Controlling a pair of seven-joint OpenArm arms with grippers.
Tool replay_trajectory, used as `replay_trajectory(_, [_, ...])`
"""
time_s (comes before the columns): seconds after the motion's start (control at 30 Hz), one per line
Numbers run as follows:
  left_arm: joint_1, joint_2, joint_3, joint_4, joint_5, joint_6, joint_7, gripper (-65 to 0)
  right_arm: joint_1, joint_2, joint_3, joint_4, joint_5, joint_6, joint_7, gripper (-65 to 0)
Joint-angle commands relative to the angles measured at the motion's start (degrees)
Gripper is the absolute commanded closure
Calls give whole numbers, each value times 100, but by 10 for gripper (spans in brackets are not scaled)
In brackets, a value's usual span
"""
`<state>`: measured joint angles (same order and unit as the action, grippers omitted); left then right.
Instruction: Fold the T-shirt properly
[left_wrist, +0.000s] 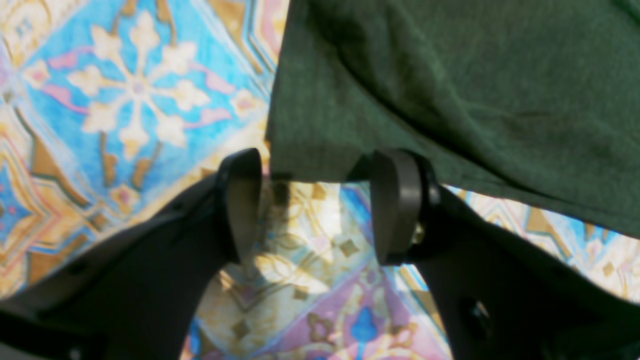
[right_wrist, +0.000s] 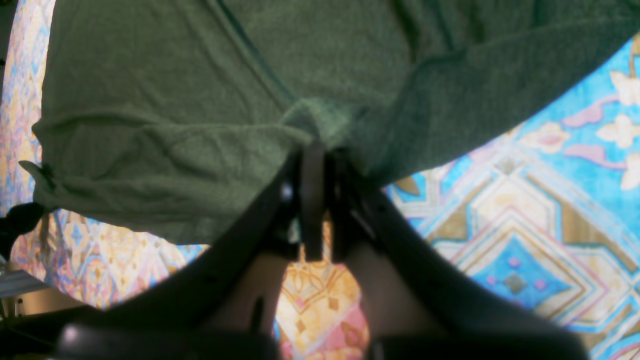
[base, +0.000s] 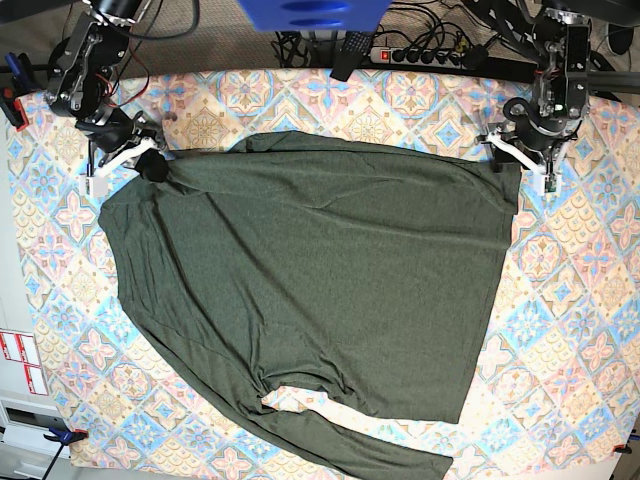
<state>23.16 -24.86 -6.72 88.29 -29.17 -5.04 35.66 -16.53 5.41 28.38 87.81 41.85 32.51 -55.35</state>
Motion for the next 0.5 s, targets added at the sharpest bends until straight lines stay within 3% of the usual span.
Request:
replay_trajectory(0.0, [-34,-85,-36,2,108,-2,-89,-362,23,61,6,102,101,41,98,-3])
replay_trajectory(0.13, [-237,38,61,-218,372,-2,-89,-362,23,52,-3,94,101,41,98,-3])
replay_trajectory(0.47, [-360,460,79,-359,328,-2,-98,-360,31,-18,6,94,101,41,98,-3])
